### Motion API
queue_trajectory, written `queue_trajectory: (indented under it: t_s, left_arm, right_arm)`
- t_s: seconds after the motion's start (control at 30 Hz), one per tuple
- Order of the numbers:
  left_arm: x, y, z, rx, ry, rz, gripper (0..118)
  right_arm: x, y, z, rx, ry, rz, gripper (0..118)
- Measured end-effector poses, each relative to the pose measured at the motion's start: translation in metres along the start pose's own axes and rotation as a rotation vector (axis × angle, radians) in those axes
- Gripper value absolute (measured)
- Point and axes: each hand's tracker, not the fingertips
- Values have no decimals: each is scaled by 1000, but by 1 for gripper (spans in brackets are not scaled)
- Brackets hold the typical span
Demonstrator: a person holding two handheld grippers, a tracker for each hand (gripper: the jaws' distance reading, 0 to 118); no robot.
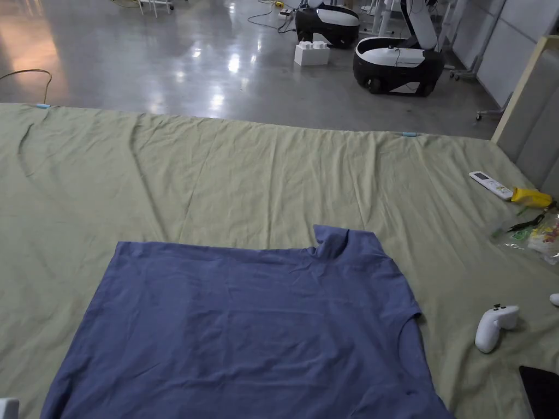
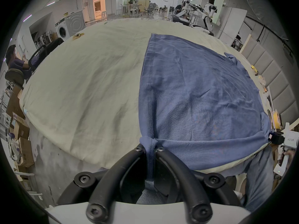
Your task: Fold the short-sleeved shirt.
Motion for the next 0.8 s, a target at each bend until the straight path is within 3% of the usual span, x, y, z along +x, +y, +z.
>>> queue_trajectory:
  t_s: [0.07,0.2,0.23,0.47,0.8]
  left_arm:
    - [0,-1,0,2,1,0,8]
    - [-1,-1,-1,7,2,-1,8]
    - [-2,-1,-2,7,3,-1,8]
    - [-5,-3,3,35,-9,13,8]
    - [-7,37,27,159,-73,27,8]
  right_arm:
    - [-1,-3,-4,-2,14,-14,59]
    - [-8,2,-1,7,59,12,20]
    - [-9,3,-2,0,60,15,18]
    - [-12,9,16,-1,47,70,13]
    - [0,49,57,153,102,-3,13]
